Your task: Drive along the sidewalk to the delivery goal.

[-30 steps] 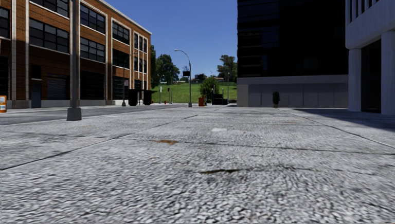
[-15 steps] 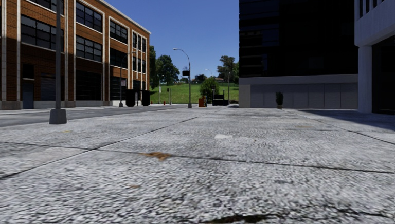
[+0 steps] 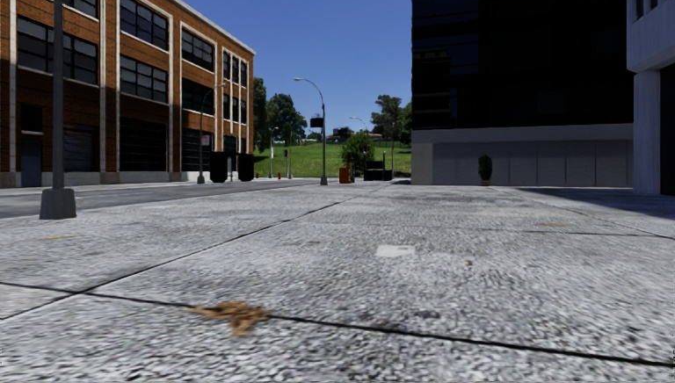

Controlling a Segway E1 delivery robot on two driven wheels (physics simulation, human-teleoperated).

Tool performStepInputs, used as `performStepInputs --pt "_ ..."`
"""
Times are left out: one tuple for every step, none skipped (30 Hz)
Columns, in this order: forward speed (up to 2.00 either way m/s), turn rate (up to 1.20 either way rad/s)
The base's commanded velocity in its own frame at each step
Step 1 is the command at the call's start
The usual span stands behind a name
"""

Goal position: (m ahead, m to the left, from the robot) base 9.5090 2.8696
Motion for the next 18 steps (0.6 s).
performStepInputs --pt "2.00 0.00" --pt "2.00 0.00" --pt "2.00 0.00" --pt "2.00 0.00" --pt "1.99 0.00" --pt "1.99 0.00" --pt "1.99 0.00" --pt "1.99 0.00" --pt "1.99 0.00" --pt "1.99 0.00" --pt "1.99 0.00" --pt "1.99 0.00" --pt "1.99 0.00" --pt "2.00 0.00" --pt "2.00 0.00" --pt "2.00 0.00" --pt "2.00 0.00" --pt "2.00 0.00"
